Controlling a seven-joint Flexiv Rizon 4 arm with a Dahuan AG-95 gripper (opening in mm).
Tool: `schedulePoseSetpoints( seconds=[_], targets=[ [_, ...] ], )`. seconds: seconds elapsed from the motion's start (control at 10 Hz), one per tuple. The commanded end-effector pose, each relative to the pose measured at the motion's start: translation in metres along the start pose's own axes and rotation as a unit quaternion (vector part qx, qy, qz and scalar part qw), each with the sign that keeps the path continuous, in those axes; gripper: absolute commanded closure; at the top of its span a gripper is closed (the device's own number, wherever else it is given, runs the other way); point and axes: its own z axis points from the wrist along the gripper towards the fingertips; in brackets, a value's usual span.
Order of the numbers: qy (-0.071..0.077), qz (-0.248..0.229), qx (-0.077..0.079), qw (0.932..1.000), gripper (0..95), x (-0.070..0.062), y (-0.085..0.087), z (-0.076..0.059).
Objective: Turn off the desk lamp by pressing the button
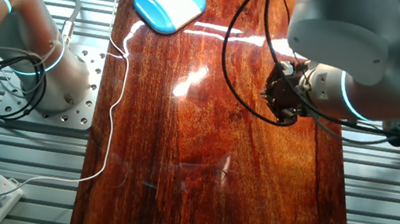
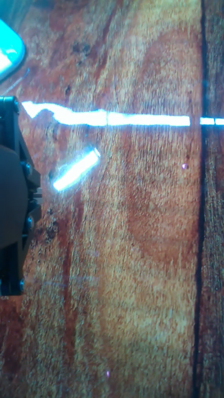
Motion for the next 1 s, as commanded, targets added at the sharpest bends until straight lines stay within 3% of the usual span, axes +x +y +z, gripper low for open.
schedulePoseSetpoints(
  seconds=[0.1, 1.0],
  targets=[
    [0.007, -0.005, -0.002, 1.0, 95.0, -0.0013, -0.0003, -0.0003],
    [0.007, 0.006, -0.021, 0.9997, 95.0, -0.0013, -0.0003, -0.0003]
  ],
)
